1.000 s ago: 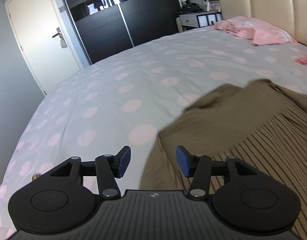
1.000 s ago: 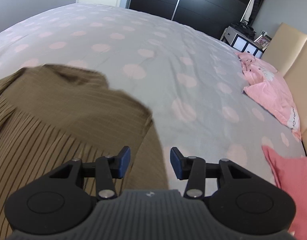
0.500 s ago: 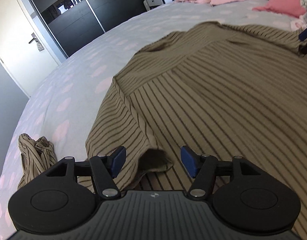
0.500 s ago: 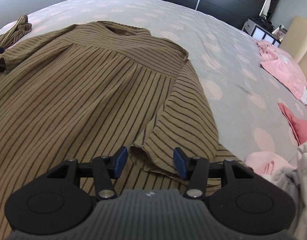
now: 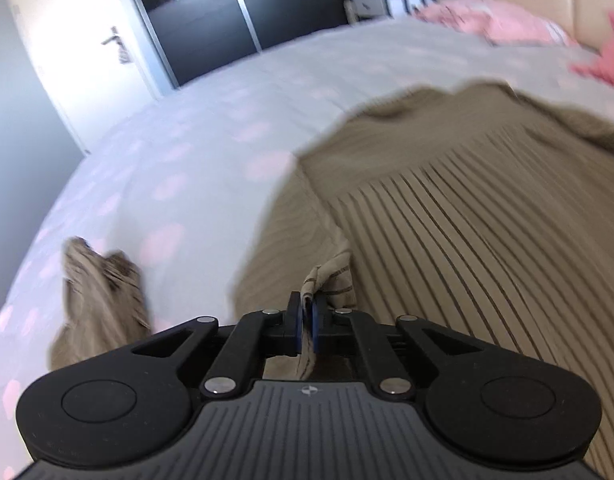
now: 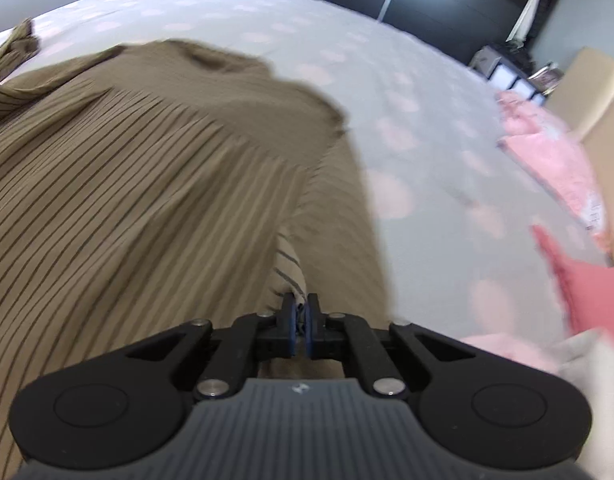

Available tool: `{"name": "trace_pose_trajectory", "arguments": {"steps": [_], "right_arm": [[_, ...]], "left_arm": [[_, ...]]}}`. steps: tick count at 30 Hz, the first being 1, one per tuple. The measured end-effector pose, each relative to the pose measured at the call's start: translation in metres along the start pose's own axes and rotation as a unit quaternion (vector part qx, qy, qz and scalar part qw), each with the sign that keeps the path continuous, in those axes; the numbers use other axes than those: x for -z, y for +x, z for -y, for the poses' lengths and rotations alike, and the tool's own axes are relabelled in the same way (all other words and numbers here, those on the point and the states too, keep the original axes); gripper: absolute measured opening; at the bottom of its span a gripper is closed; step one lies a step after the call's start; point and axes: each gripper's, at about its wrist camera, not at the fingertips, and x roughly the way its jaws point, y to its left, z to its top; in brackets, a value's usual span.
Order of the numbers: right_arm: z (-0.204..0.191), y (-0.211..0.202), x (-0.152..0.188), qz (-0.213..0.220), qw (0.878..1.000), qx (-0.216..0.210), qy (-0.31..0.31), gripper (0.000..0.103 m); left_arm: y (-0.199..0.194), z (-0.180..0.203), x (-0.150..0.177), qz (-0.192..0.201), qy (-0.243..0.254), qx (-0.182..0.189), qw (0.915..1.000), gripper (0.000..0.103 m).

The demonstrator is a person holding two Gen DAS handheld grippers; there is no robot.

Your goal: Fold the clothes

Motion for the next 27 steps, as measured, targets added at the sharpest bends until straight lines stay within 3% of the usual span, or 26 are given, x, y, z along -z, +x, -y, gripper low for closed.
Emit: {"name": "trace_pose_trajectory", "arguments": {"steps": [6, 10, 15, 22, 27], "right_arm": [[0.066, -0.004, -0.044, -0.004, 0.994, 0.108, 0.028, 0.005], [0.107, 0.02, -0.062, -0.03, 0.984, 0.169, 0.05, 0.005], [0.144, 0.064, -0.076, -0.076, 0.968, 0.233, 0.058, 0.004], [0.178, 0.127, -0.067, -0.141, 0.954, 0.259, 0.053, 0.004], [0.18, 0.15, -0.066, -0.169, 0.952, 0.252, 0.048, 0.004]], "left_arm": [[-0.006, -0.07, -0.04, 0.022, -0.045, -0.077, 0.9958, 0.001], [0.012, -0.115, -0.055, 0.005, -0.072, -0.133, 0.9885, 0.001], [0.054, -0.144, -0.059, -0.035, -0.055, -0.181, 0.9813, 0.001], [0.113, -0.15, -0.039, -0.079, -0.027, -0.194, 0.9773, 0.001], [0.137, -0.148, -0.027, -0.089, -0.025, -0.187, 0.9781, 0.001]]}}
